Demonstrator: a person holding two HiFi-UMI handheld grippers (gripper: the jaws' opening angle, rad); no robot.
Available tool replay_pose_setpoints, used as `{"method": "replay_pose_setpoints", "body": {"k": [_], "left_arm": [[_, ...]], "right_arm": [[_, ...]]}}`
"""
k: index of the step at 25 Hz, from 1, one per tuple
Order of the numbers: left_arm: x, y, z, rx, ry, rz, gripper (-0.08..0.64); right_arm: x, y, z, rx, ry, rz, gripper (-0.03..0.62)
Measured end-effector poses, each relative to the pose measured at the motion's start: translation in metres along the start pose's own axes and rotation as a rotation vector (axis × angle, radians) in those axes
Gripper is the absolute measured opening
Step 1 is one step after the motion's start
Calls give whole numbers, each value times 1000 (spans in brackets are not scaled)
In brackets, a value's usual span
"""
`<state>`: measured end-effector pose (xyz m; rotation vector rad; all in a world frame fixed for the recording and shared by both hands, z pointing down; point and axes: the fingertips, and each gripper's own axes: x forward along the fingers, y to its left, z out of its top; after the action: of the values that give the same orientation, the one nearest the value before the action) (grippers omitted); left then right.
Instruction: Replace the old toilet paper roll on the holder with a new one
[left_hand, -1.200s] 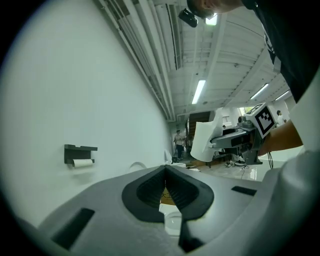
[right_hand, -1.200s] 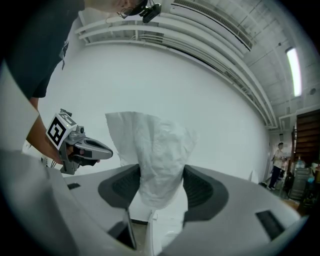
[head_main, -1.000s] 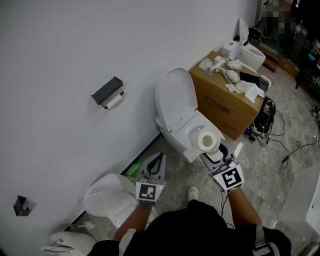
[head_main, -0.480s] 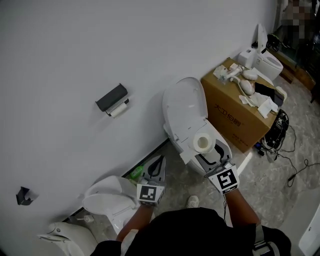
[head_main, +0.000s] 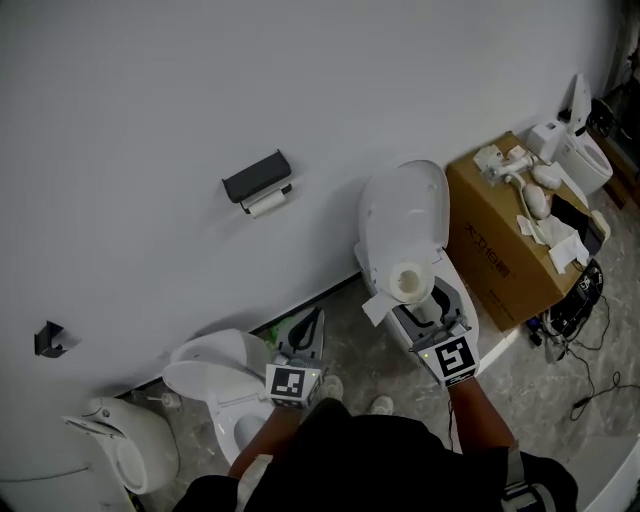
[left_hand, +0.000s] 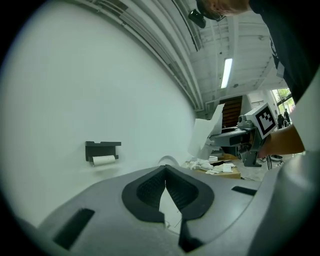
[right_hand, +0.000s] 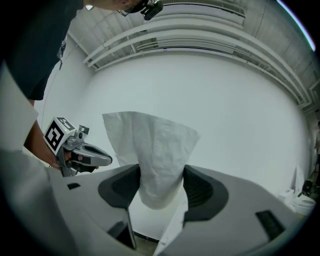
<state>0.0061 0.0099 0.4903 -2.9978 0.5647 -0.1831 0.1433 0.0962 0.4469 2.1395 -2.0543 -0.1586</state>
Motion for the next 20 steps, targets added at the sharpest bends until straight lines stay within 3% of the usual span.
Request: {"method": "replay_pose_setpoints", "body": {"k": [6,20], "left_arm": [[8,26,-10,-20,13,22,5],[64,136,-22,-14,15,77,5]], "right_arm": [[38,2,-2,-3,-4,58,262],[173,9,19,-63,-25,165,262]]}}
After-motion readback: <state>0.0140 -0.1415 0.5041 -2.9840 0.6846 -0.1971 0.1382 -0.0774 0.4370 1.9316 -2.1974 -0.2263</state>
